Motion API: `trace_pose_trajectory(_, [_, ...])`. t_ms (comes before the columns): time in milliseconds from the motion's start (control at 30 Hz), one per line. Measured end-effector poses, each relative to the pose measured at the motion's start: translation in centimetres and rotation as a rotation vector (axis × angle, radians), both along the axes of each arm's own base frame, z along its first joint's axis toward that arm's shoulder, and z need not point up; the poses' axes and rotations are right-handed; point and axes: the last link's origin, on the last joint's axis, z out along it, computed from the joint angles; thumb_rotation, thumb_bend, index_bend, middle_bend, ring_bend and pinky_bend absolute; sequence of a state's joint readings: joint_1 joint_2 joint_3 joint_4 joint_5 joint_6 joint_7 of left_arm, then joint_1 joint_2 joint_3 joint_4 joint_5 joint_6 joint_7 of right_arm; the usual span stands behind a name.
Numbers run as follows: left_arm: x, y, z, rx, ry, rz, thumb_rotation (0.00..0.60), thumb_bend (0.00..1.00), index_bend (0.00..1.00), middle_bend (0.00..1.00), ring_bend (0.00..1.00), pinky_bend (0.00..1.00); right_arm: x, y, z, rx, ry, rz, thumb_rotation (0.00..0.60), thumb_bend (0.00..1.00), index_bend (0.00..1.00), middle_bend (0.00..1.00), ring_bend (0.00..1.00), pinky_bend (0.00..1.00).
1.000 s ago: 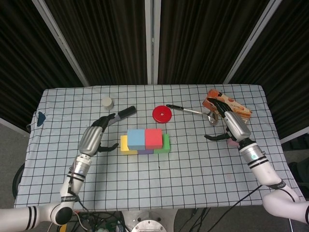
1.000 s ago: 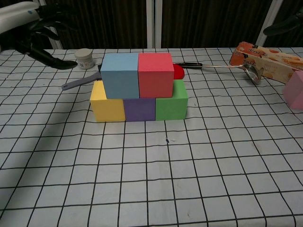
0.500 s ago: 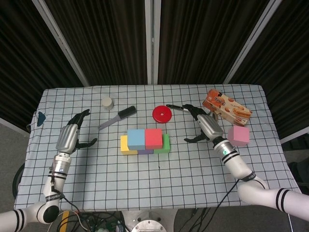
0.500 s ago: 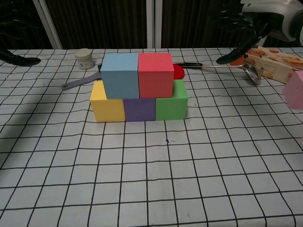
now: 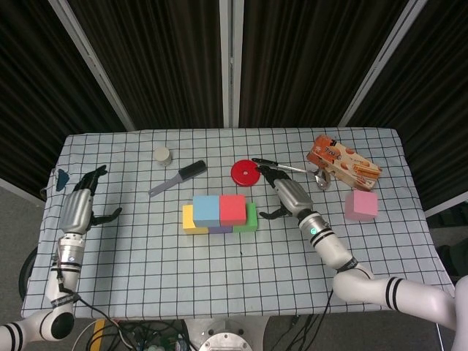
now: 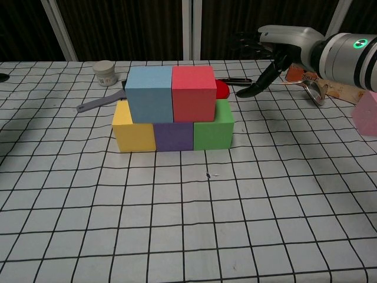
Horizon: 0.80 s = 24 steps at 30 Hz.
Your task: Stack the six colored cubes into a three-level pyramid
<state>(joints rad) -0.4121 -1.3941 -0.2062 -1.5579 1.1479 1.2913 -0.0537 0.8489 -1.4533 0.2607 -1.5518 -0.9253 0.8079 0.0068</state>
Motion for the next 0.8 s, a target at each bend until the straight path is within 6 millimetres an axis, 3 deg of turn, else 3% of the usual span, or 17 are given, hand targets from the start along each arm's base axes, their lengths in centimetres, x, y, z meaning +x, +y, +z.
trace_pose_trajectory(400, [-2.6,-0.3,0.9,0.023,-0.014,0.054,0.600,0.17,0.07,0.13,0.08,0.17,1.6,-0.2,-2.2,0.000,0.002,0.009,0.600,0.13,0.00,0.00,0.00,0.00])
trace_pose_trajectory(800, [-3.0,-0.5,0.9,0.016,-0.028,0.062,0.600,0.17,0.07,0.13,0.07,0.17,2.1,-0.2,-2.7,0.005,0.007,0.009,0.600,0.13,0.00,0.00,0.00,0.00])
